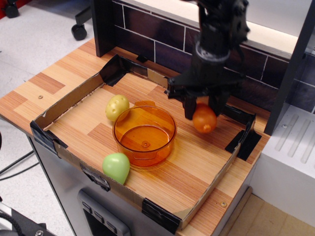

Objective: Take carrot out of pot

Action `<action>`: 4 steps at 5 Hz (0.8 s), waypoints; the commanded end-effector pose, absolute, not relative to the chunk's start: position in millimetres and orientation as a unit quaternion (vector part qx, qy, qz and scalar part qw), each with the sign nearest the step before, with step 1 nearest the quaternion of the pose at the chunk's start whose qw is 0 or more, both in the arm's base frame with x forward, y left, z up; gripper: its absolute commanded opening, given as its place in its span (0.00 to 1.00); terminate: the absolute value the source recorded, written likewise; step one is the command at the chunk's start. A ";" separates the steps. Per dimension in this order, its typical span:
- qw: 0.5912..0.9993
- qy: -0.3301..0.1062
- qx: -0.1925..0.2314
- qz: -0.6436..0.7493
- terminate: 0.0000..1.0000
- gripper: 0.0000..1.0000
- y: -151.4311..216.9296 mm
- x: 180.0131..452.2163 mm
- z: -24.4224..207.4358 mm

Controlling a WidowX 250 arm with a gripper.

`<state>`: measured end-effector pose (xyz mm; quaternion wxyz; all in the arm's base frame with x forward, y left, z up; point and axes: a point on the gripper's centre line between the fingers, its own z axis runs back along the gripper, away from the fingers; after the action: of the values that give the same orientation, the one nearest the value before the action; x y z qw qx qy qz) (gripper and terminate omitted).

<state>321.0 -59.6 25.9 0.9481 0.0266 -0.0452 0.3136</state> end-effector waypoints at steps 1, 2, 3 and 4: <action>0.949 -0.052 0.026 0.310 0.00 1.00 -65.1 329.7 18.8; 0.950 -0.045 0.029 0.308 0.00 1.00 -66.6 329.6 16.4; 0.952 -0.038 0.029 0.302 0.00 1.00 -66.8 328.8 19.4; 0.953 -0.038 0.018 0.300 0.00 1.00 -66.8 327.0 31.0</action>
<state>316.8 -68.7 9.2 0.9531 0.0358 -0.0012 0.3006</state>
